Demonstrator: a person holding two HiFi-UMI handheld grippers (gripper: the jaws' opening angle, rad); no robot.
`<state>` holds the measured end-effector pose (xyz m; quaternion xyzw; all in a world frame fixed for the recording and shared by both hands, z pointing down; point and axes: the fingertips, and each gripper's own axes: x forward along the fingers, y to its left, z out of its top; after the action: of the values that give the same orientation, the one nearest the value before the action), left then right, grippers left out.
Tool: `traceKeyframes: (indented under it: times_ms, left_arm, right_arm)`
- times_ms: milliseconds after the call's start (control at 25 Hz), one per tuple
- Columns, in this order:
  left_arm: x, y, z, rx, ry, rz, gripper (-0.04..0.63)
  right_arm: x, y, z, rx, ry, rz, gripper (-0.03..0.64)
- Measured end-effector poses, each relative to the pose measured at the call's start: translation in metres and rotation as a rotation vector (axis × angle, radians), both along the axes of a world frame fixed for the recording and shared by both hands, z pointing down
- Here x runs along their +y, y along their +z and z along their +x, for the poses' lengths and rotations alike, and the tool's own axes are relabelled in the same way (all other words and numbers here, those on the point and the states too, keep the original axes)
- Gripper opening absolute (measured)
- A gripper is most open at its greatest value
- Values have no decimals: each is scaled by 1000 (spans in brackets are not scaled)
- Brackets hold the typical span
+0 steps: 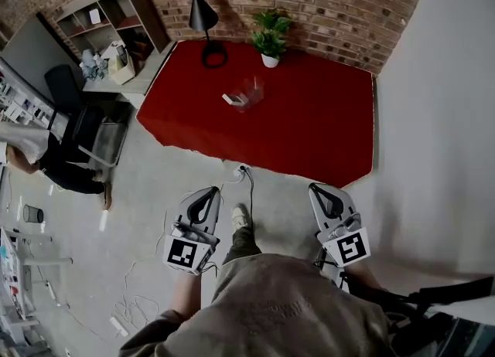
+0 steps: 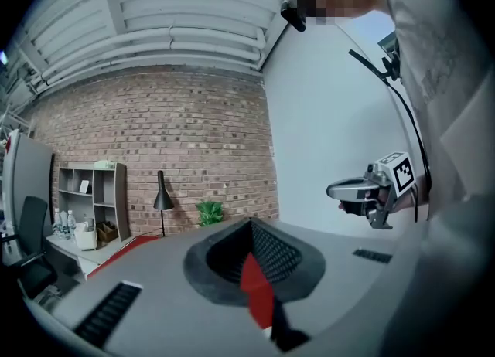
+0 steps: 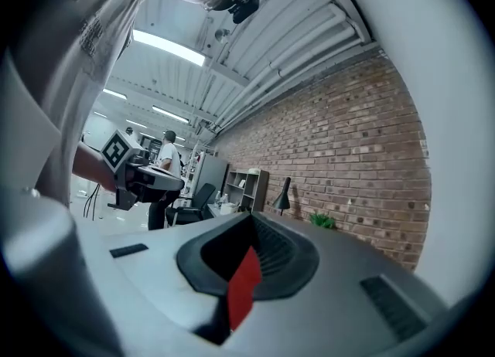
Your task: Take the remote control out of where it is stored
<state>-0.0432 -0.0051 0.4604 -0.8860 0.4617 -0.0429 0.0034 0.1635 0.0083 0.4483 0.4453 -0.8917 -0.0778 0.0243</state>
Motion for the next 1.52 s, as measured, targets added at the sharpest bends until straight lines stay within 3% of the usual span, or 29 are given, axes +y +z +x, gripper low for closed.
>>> traceKeyframes:
  times_ms: [160,360,560,800,1160,1520]
  left_arm:
    - [-37,-1,-24,12,12,-1,5]
    - [-91,19,-68,-12,-4,-65,5]
    - [-148,6,-87,15,26,-7,5]
    - [-194,4,-116,-7,60,20,5]
    - [-230,2,-148,4,76,41,5]
    - [-233,5,-153,8,87,41,5]
  right_arm:
    - [-43,-3,-22,3,19,-8,12]
    - [-101,-6,-52,22,45,0,12]
    - [-151,-5,-82,37,60,-17,12]
    - [-196,-10,-115,58,95,-16,12]
    - [-230,-15,-152,76,107,-5,12]
    - [-241,-19,-157,72,121,-2,12]
